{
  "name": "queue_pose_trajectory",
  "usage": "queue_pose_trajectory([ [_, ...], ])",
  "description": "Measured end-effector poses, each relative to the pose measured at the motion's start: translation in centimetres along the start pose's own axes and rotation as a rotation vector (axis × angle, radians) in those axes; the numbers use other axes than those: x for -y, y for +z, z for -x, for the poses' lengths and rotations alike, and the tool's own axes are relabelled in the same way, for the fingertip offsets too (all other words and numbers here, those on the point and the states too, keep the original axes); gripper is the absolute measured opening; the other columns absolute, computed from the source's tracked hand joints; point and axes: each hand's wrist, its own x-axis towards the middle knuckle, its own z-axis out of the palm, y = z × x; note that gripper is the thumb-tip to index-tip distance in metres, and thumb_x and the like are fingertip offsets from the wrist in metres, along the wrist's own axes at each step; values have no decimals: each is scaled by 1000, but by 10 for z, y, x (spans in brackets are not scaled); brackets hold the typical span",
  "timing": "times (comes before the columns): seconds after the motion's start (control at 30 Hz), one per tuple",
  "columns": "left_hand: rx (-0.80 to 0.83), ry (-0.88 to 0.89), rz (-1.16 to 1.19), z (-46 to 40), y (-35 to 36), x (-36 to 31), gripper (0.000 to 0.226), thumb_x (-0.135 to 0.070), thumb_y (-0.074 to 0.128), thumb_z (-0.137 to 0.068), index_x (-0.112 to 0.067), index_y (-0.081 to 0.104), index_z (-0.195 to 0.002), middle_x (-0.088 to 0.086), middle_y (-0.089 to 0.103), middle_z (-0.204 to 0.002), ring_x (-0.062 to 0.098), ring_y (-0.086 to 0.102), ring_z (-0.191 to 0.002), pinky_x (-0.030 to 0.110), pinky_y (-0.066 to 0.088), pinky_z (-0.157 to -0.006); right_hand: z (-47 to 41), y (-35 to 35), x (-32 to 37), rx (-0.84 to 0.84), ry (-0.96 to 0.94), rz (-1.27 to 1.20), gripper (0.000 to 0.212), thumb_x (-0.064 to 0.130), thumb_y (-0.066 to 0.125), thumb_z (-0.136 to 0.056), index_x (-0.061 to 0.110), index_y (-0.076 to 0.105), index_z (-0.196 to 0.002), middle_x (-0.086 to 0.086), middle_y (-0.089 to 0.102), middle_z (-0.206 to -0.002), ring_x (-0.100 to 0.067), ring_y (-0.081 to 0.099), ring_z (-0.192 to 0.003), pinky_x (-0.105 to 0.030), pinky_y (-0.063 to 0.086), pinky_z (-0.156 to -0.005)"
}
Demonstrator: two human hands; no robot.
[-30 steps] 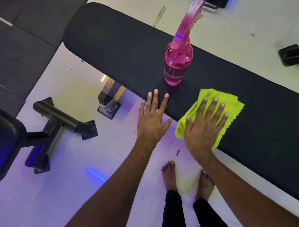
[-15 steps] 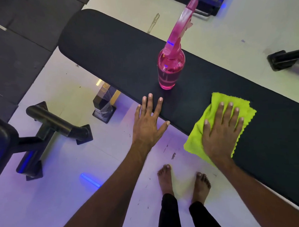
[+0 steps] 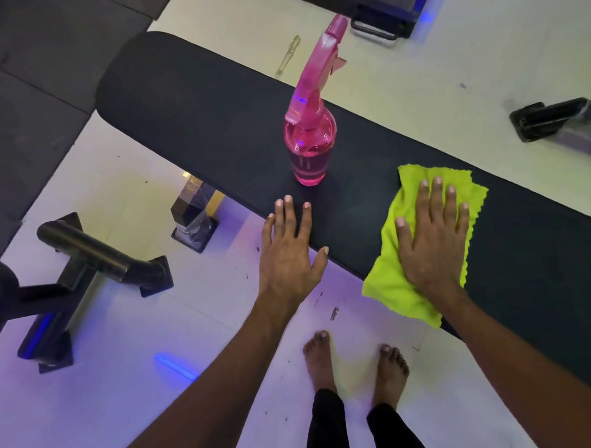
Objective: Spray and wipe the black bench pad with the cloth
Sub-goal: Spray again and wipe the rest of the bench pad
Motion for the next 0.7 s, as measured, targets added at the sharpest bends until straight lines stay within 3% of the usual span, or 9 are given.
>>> queue_pose_trajectory([
  [0.07, -4, 71, 35, -1, 0, -19, 78, -54, 30, -99, -16, 18, -167, 16, 9, -175, 31, 7, -163, 46, 10, -131, 33, 0, -4, 7, 84, 3, 72, 47, 30, -106, 12, 15, -167, -12, 13, -176, -36, 12, -163, -59, 13, -130],
  [0.17, 73, 136, 45, -3, 10, -37, 74, -49, 37, -105, -21, 7, -168, 10, -3, -176, 28, -5, -163, 45, 4, -132, 59, 7, 8, 48, 124, 70, 77, 49, 29, -103, 11, 12, -167, -17, 11, -176, -43, 9, -162, -63, 11, -129],
  [0.33, 37, 131, 51, 2, 18, -35, 76, -48, 40, -105, -23, 6, -168, 8, -7, -176, 25, -12, -162, 41, -2, -131, -15, 1, -3, 99, -243, 97, 76, 56, 22, -105, 17, 9, -168, -12, 6, -177, -39, 4, -164, -62, 7, -130],
  [0.47, 80, 68, 47, 2, 8, -47, 76, -45, 44, -106, -22, 6, -168, 10, -6, -176, 27, -8, -163, 43, 3, -132, -58, -24, -14, 173, -308, 26, 70, 51, 26, -107, 24, 9, -169, -5, 4, -178, -30, 1, -165, -55, 7, -132],
  [0.57, 76, -30, 16, -1, -9, -71, 63, -37, 44, -107, -14, 29, -164, 16, 21, -173, 30, 14, -162, 45, 19, -128, -45, -43, -23, 86, -176, -185, 59, 31, 42, -108, 10, 34, -162, -17, 33, -170, -36, 26, -160, -51, 24, -127],
  [0.63, -7, -68, 82, -5, -20, -90, 46, -31, 47, -107, -12, 54, -148, 14, 55, -153, 30, 42, -149, 44, 33, -115, -25, -54, -39, -35, -5, -255, 48, 27, 47, -104, 3, 58, -144, -23, 62, -143, -40, 56, -137, -50, 40, -112],
  [0.7, -35, -86, 142, -12, -29, -109, 34, -32, 47, -108, -16, 66, -130, 7, 70, -128, 30, 56, -126, 42, 39, -100, -7, -62, -54, -73, 166, -244, 38, 29, 53, -102, 5, 69, -127, -20, 75, -114, -42, 66, -111, -47, 43, -97],
])
